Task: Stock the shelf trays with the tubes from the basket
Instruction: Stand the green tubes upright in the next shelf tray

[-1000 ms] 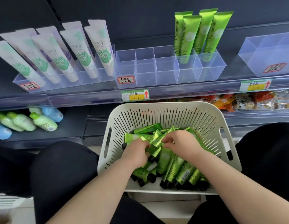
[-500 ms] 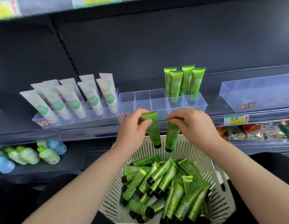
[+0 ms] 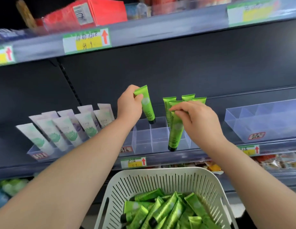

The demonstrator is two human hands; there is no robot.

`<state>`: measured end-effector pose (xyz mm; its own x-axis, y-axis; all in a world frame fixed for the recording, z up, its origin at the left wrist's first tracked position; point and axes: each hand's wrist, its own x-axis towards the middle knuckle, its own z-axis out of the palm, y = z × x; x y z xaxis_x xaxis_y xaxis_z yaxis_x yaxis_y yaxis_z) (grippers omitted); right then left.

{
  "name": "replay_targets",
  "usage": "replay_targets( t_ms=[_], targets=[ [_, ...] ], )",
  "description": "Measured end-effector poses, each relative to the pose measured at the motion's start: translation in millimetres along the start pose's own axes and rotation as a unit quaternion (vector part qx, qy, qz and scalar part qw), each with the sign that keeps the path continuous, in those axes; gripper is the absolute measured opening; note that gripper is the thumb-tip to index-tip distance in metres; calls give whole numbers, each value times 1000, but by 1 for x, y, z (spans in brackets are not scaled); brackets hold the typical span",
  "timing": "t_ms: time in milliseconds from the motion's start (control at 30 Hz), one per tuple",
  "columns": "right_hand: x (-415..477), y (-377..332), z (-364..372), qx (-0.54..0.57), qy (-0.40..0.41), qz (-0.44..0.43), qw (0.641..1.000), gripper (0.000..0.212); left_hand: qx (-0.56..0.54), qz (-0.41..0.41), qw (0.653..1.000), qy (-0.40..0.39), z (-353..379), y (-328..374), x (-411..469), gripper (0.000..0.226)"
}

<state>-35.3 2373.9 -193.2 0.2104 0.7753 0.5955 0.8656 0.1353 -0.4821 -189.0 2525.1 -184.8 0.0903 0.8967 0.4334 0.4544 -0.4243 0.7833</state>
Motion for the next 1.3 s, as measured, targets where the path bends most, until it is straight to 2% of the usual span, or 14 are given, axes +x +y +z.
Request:
replay_targets(
  t_ms=[400, 600, 700, 967, 1067, 1300],
  targets=[
    [8, 19, 7, -8, -37, -15, 999, 19, 71, -11, 983, -169, 41, -20, 20, 15],
    [3, 12, 6, -19, -33, -22, 999, 19, 72, 25, 987, -139, 24, -16, 15, 31],
    [8, 1, 6, -16, -24, -19, 999, 19, 110, 66, 985, -111, 8, -12, 8, 31],
    [65, -31, 21, -41, 24, -9, 999, 23, 267, 201, 929, -161, -34, -12, -20, 23],
    [85, -30, 36, -76, 18, -6, 997, 24, 283, 206, 918, -186, -41, -15, -25, 24],
    [98, -14, 69, -147, -47, 3, 988, 25, 261, 196, 928, -181, -43, -16, -26, 24]
  ],
)
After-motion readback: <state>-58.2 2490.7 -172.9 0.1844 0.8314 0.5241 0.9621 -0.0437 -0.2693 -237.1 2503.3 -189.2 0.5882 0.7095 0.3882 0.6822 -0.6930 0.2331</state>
